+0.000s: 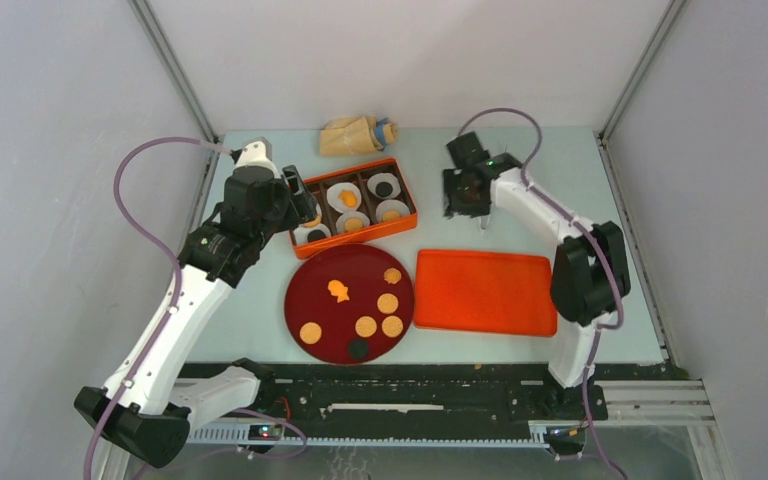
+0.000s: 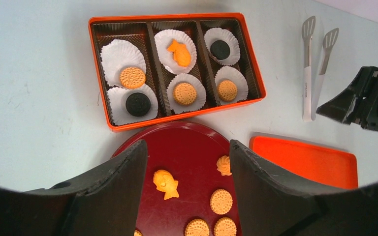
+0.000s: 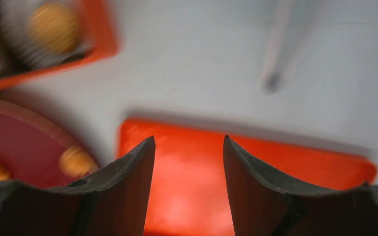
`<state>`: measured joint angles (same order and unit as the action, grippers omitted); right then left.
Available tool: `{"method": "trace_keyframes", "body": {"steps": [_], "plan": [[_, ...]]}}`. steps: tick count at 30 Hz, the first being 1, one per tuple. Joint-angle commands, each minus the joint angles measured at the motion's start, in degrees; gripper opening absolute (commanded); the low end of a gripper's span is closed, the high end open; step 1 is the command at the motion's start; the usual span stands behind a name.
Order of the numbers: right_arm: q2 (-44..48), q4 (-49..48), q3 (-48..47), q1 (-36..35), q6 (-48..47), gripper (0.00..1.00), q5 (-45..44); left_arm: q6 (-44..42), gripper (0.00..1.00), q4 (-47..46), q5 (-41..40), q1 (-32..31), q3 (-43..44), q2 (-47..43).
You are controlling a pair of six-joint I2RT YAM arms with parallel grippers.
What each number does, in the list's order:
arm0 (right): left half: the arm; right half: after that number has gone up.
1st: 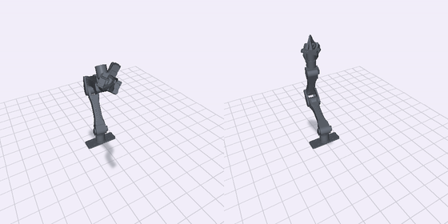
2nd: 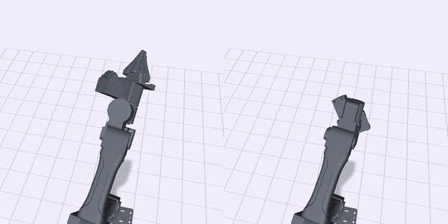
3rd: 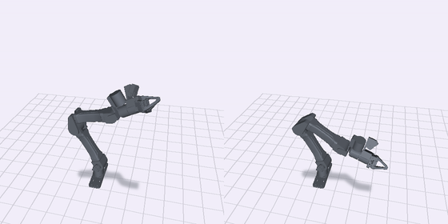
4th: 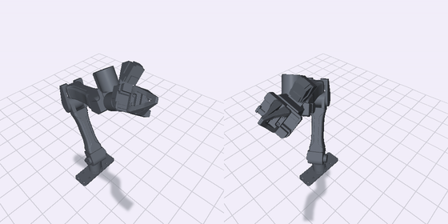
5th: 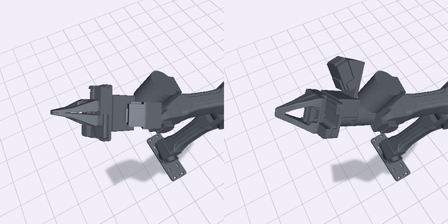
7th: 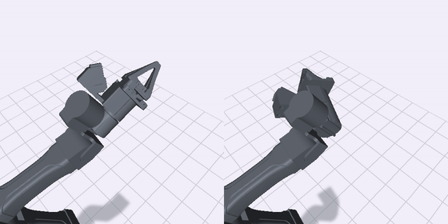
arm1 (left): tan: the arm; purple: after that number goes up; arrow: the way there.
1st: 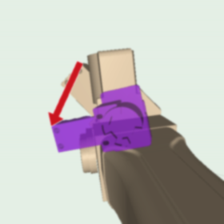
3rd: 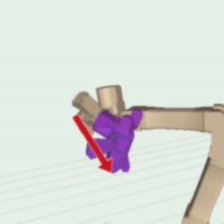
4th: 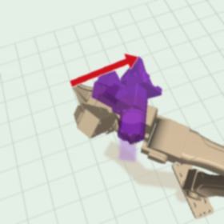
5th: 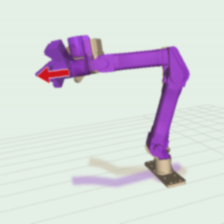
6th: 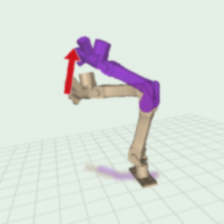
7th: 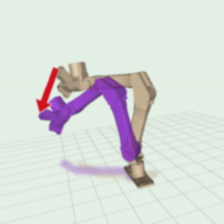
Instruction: Pack the cookies
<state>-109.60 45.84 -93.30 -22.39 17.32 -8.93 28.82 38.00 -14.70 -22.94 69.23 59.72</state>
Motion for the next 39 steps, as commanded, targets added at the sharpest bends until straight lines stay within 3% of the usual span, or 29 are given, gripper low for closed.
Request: {"method": "trace_keyframes", "body": {"steps": [1, 5, 13, 21, 23, 31, 39], "plan": [[5.5, -1.6, 6.2, -10.3, 2.9, 0.61, 5.2, 1.2, 0.67, -2.6, 2.2, 0.4, -1.0, 0.0], [2.3, -4.0, 7.9, -14.5, 5.7, 0.57, 8.3, 1.3, 0.66, -2.8, 2.7, 0.3, -1.1, -0.8], [-3.7, -7.0, 8.6, -14.8, 7.6, 0.52, 10.8, 1.1, 0.67, -1.9, 0.4, 0.3, -3.1, -4.7], [-8.5, -4.9, 6.4, -15.4, 7.3, 0.39, 10.7, 1.2, 0.67, -3.6, 0.5, 0.4, -2.8, -2.1], [-8.8, -3.8, 6.4, -15.5, 6.9, 0.31, 9.9, 1.6, 0.66, -4.4, 1.6, 0.3, -2.1, 0.2], [-2.3, -4.5, 13.2, -15.7, 4.2, 0.05, 7.1, 3.0, 0.60, -10.5, 9.8, 0.3, -1.1, 8.8], [9.3, -3.4, 17.4, -18.8, 1.6, 0.00, 3.2, 2.5, 0.57, -21.2, 23.9, -1.9, -5.5, 17.2]]}}
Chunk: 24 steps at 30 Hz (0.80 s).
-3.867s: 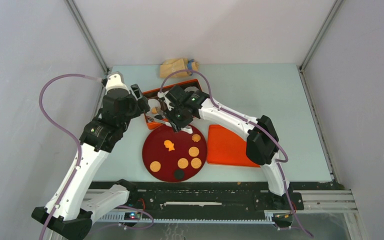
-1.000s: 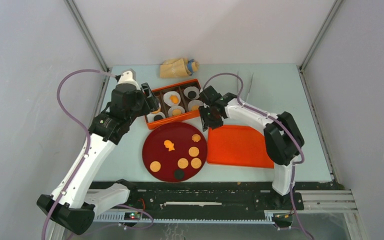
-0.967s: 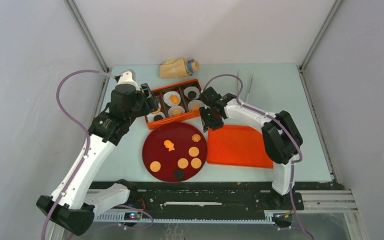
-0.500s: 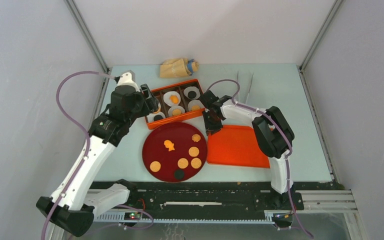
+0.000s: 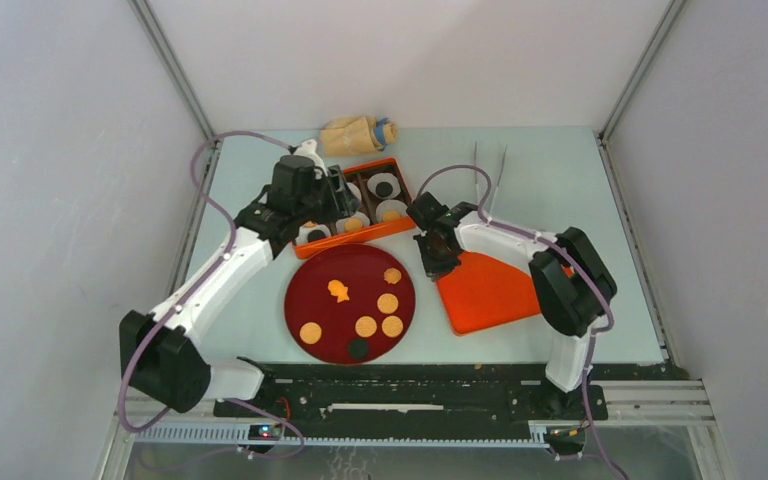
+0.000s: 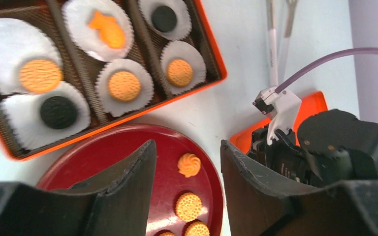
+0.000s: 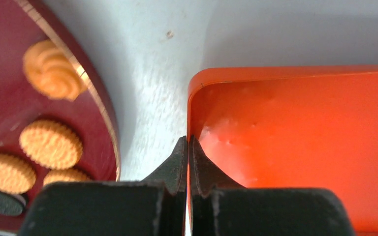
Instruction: Pack the cookies
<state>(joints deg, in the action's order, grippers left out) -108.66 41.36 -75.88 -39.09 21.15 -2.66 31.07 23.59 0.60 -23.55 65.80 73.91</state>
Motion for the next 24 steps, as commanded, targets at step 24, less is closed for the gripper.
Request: {"method": "trace_keyframes", "body": {"steps": [24], "plan": [[24.3, -0.4, 1.7, -15.5, -6.0, 0.00, 6.8, 4.2, 0.75, -29.3, 39.2, -9.1, -6.5, 22.2]]}}
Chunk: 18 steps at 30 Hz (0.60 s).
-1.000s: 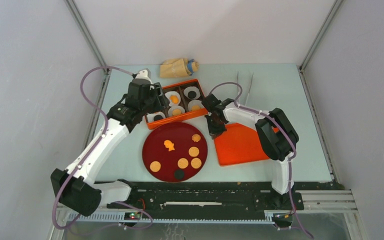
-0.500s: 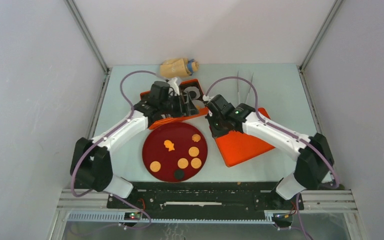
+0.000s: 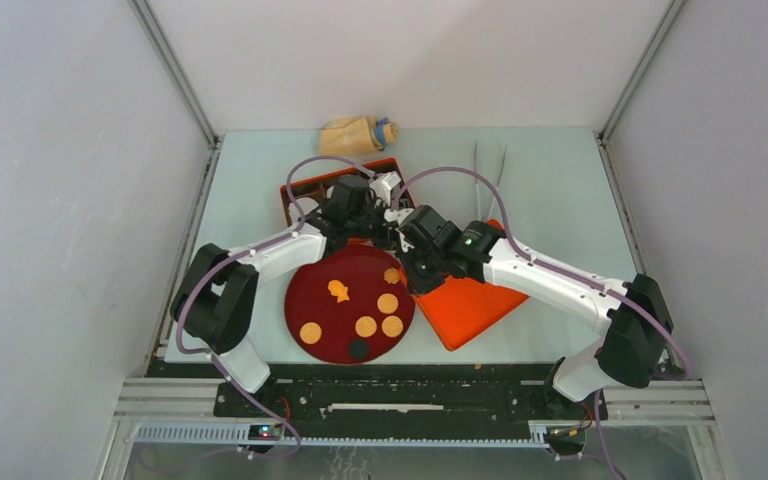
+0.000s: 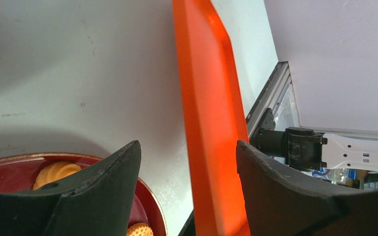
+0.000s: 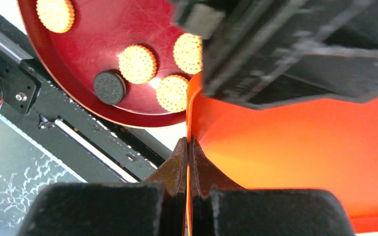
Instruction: Pack the cookies
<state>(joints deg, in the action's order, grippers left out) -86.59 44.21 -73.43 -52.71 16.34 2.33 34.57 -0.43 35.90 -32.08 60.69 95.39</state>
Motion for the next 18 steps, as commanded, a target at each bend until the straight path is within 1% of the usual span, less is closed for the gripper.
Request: {"method": "trace_keyframes", "body": {"steps": [1, 6, 12, 15, 18], "plan": [[2.4, -3.4, -0.9, -2.0, -1.2, 0.00, 1.9, 0.8, 0.73, -5.5, 4.2, -0.8, -1.6, 1.0], [3.1, -3.1, -1.7, -2.7, -1.8, 0.00, 0.4, 1.5, 0.61, -7.1, 6.3, -2.4, -2.7, 2.3], [2.5, -0.1, -4.4, -2.6, -5.4, 0.00, -2.3, 1.3, 0.59, -7.1, 7.4, -3.9, -5.8, 1.0], [2.5, -0.4, -5.5, -2.7, -5.7, 0.00, -1.7, 1.3, 0.51, -7.5, 7.8, -4.0, -6.8, 0.8], [1.9, -0.3, -6.3, -3.0, -5.7, 0.00, -1.5, 2.4, 0.36, -8.0, 9.2, -4.3, -5.9, 1.8]]}}
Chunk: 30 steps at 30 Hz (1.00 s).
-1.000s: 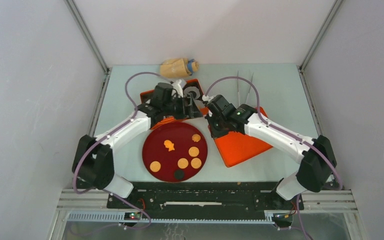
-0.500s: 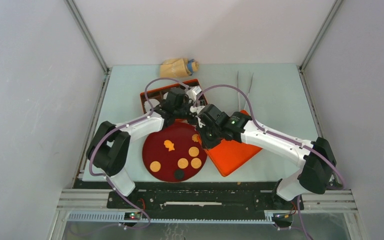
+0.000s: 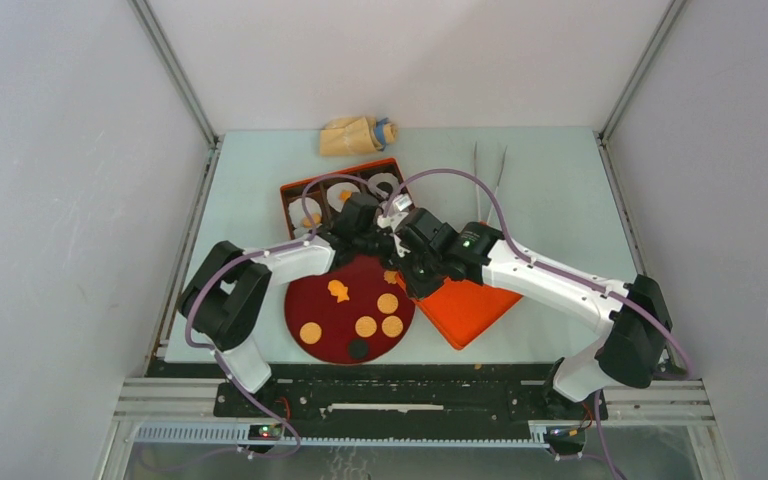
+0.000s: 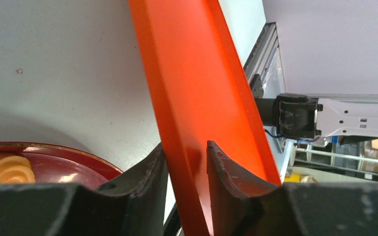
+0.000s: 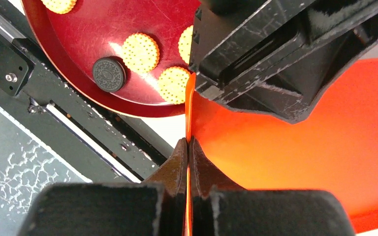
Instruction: Pack the cookies
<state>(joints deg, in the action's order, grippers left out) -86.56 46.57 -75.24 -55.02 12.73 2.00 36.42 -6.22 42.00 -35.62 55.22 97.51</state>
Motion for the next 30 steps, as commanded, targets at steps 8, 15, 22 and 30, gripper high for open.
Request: {"method": "trace_keyframes", "body": {"steps": [8, 15, 22, 30], "plan": [[3.4, 0.7, -4.6, -6.4, -2.1, 0.39, -17.4, -1.6, 0.13, 7.1, 1.8, -0.8, 5.9, -1.9], [3.3, 7.0, -4.8, -13.5, 0.8, 0.58, -29.7, -5.1, 0.12, 18.5, -3.1, -0.8, 15.3, -2.9], [-4.4, 13.2, -4.6, -21.3, 8.4, 0.58, -43.4, -9.1, 0.12, 29.1, -6.2, -0.7, 26.5, -1.3], [-18.5, 30.4, -8.3, -22.1, 30.5, 0.46, -64.2, -10.8, 0.12, 32.8, -6.8, -0.7, 28.6, -3.2]]}}
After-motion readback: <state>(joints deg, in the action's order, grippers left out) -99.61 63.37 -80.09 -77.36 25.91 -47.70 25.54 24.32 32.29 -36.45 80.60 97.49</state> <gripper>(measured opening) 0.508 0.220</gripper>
